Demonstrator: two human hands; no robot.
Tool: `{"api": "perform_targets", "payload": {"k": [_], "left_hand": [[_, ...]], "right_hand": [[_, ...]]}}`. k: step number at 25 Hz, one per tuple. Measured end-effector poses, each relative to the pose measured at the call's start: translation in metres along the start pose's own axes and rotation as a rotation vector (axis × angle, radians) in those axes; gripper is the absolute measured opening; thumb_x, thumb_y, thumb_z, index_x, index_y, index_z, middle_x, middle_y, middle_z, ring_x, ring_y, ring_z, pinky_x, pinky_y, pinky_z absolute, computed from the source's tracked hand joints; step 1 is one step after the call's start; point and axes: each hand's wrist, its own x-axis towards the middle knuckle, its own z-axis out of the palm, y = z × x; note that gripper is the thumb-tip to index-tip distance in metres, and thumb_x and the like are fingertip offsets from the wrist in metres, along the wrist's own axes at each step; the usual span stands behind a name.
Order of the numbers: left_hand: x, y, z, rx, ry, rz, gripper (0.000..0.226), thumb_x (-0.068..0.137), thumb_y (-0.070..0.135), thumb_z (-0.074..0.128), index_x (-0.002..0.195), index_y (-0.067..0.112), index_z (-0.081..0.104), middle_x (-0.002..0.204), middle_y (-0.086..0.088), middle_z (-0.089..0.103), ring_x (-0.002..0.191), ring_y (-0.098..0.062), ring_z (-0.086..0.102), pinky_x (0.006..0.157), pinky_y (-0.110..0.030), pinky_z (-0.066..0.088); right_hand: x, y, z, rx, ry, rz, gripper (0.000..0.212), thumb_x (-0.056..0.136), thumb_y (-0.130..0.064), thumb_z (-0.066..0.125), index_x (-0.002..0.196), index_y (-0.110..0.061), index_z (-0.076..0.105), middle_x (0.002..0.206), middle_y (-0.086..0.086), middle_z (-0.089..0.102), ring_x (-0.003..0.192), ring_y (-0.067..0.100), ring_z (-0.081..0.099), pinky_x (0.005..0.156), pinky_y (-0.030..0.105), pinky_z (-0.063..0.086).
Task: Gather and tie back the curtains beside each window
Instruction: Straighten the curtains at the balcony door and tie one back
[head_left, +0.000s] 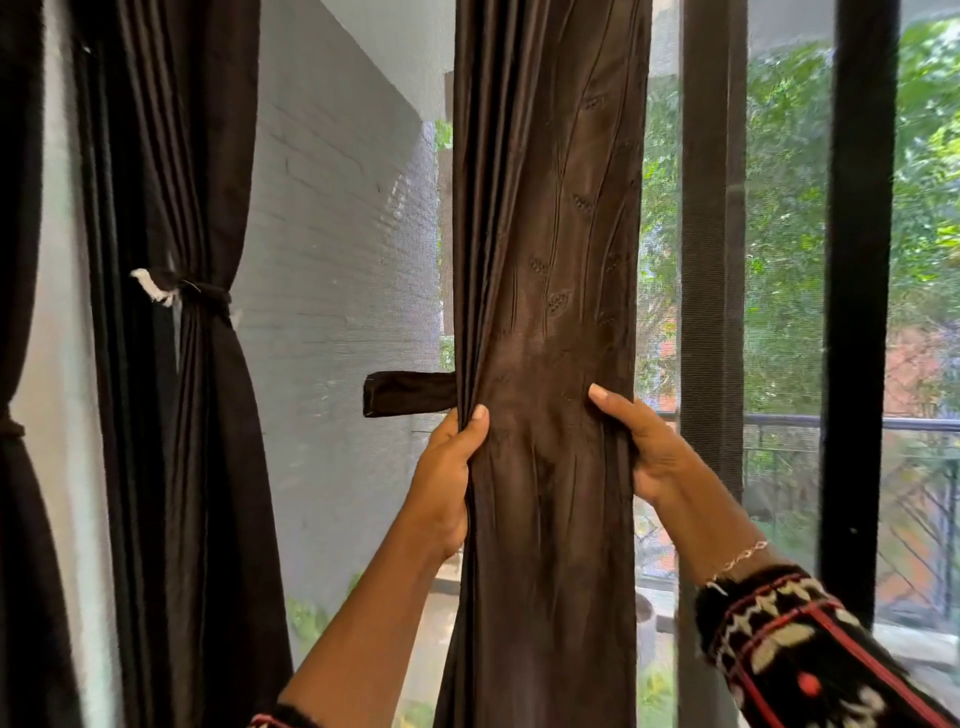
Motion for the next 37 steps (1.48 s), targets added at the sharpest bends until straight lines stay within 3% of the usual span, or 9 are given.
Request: {"api": "perform_targets", "payload": {"k": [6, 11, 13, 17, 22, 27, 31, 34, 37], "left_hand": [[0.0, 0.001, -0.004, 0.025, 0.025, 0.026, 0.02, 0.095, 0.021, 0.045, 0.104, 0.022, 0.063, 0.1, 0.003, 0.072, 0.091, -0.01, 0.068, 0.073, -0.022, 0.056], [-0.005, -0.002, 0.007, 0.13, 0.09, 0.042, 0.02, 0.096, 0.026, 0.043, 0.112, 0.028, 0.055, 0.118, 0.001, 0.061, 0.113, -0.017, 0.057, 0.1, -0.036, 0.045], [-0.008, -0.003, 0.015, 0.123, 0.059, 0.069, 0.018, 0.096, 0.024, 0.042, 0.101, 0.031, 0.057, 0.111, 0.004, 0.064, 0.107, -0.013, 0.061, 0.094, -0.031, 0.049], [-0.009, -0.007, 0.026, 0.114, -0.019, 0.096, 0.019, 0.096, 0.021, 0.043, 0.097, 0.029, 0.06, 0.093, 0.01, 0.071, 0.088, -0.005, 0.068, 0.077, -0.018, 0.055], [-0.012, -0.008, 0.029, 0.152, -0.095, 0.11, 0.023, 0.076, 0.032, 0.063, 0.096, 0.02, 0.065, 0.087, 0.003, 0.072, 0.084, -0.012, 0.069, 0.071, -0.019, 0.054], [-0.008, -0.001, 0.024, 0.147, -0.022, 0.11, 0.023, 0.087, 0.005, 0.058, 0.109, 0.005, 0.062, 0.092, -0.003, 0.07, 0.085, -0.017, 0.067, 0.077, -0.026, 0.056], [-0.009, 0.002, 0.021, 0.116, -0.047, 0.113, 0.026, 0.088, 0.003, 0.055, 0.112, -0.007, 0.056, 0.075, -0.003, 0.068, 0.064, -0.016, 0.061, 0.062, -0.025, 0.054], [-0.009, 0.005, 0.019, 0.077, -0.115, 0.104, 0.018, 0.089, 0.002, 0.052, 0.103, -0.007, 0.058, 0.068, -0.001, 0.066, 0.054, -0.012, 0.056, 0.055, -0.023, 0.051], [-0.009, 0.008, 0.018, 0.012, -0.149, 0.064, 0.011, 0.088, 0.002, 0.052, 0.09, 0.001, 0.063, 0.066, -0.005, 0.065, 0.053, -0.013, 0.057, 0.057, -0.026, 0.052]], "right_hand": [[0.005, -0.002, 0.003, -0.137, -0.048, -0.022, 0.031, 0.059, -0.007, 0.07, 0.09, -0.006, 0.068, 0.077, 0.011, 0.073, 0.066, 0.021, 0.071, 0.054, 0.029, 0.056], [-0.011, 0.017, 0.013, -0.634, 0.211, -0.4, 0.034, 0.074, 0.001, 0.071, 0.102, -0.015, 0.061, 0.095, 0.002, 0.07, 0.086, 0.019, 0.068, 0.076, 0.034, 0.055], [-0.022, 0.03, 0.023, -0.946, 0.349, -0.555, 0.042, 0.077, -0.002, 0.066, 0.114, -0.015, 0.054, 0.102, 0.0, 0.064, 0.095, 0.02, 0.062, 0.081, 0.033, 0.049], [-0.044, 0.054, 0.044, -1.273, 0.416, -0.688, 0.043, 0.084, -0.007, 0.051, 0.126, -0.012, 0.043, 0.109, 0.007, 0.052, 0.091, 0.029, 0.055, 0.063, 0.029, 0.034], [-0.063, 0.072, 0.059, -1.459, 0.311, -0.777, 0.052, 0.076, -0.004, 0.045, 0.127, 0.005, 0.048, 0.115, 0.02, 0.053, 0.089, 0.036, 0.057, 0.065, 0.038, 0.048], [-0.071, 0.066, 0.045, -1.191, 0.0, -0.741, 0.045, 0.078, -0.012, 0.051, 0.122, -0.007, 0.055, 0.118, 0.005, 0.055, 0.109, 0.021, 0.051, 0.089, 0.022, 0.041], [-0.06, 0.045, 0.031, -0.803, 0.238, -0.791, 0.019, 0.087, -0.014, 0.057, 0.102, -0.025, 0.06, 0.105, -0.004, 0.06, 0.103, 0.007, 0.055, 0.078, 0.011, 0.045], [-0.045, 0.029, 0.027, -0.543, 0.153, -0.341, 0.035, 0.088, -0.009, 0.058, 0.118, -0.025, 0.052, 0.128, -0.001, 0.053, 0.122, 0.012, 0.046, 0.101, 0.03, 0.039], [-0.036, 0.025, 0.026, -0.408, -0.01, -0.062, 0.045, 0.087, -0.018, 0.059, 0.13, -0.023, 0.045, 0.111, 0.003, 0.062, 0.11, 0.019, 0.056, 0.1, 0.041, 0.04]]}}
